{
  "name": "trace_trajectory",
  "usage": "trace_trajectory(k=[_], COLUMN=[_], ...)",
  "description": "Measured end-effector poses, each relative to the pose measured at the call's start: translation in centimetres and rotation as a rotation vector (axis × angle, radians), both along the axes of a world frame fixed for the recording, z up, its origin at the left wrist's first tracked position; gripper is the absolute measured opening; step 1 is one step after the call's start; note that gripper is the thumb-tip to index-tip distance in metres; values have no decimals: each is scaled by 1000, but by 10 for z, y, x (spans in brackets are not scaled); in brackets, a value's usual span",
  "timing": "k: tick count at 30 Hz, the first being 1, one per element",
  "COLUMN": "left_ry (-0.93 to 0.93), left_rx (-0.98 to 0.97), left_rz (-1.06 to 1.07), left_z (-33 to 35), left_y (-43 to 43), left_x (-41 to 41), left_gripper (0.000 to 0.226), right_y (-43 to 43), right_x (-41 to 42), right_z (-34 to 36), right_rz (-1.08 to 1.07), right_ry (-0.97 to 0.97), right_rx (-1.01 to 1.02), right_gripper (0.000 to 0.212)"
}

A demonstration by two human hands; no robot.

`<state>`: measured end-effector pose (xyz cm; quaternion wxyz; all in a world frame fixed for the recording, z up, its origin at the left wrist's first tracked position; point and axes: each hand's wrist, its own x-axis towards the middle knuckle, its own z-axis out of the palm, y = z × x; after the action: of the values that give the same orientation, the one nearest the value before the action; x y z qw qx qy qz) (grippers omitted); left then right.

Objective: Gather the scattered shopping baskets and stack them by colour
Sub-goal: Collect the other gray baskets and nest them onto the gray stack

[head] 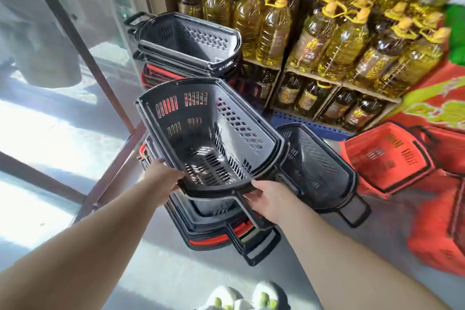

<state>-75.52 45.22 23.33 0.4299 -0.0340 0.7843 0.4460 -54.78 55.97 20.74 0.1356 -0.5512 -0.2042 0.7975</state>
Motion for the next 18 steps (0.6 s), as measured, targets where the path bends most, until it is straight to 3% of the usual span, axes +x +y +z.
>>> trace_trajectory(k=[4, 6, 9, 13, 16, 18], left_ry=[98, 135, 206, 233, 141, 166], left_rx=[-157, -237, -304, -184, -87, -60], left_rz=[-137, -224, -337, -405, -541, -577], left_z=[-9, -14, -16, -17, -21, -23], left_y=[7, 13, 31, 76, 119, 145], left_x=[1, 7, 21, 46, 74, 98], left_gripper=[22, 14, 18, 56, 50, 47], right_y=[3, 5, 16, 46, 79, 100], right_x=[-11, -2, 26, 71, 108, 133], right_z=[4, 10, 15, 22, 20, 14], right_rz=[12, 79, 112, 87, 49, 53], right_ry=[-41, -147, -310, -412, -516, -588], right_rx=[6, 43, 109, 167, 186, 239], right_gripper=[18, 25, 35, 33, 34, 23])
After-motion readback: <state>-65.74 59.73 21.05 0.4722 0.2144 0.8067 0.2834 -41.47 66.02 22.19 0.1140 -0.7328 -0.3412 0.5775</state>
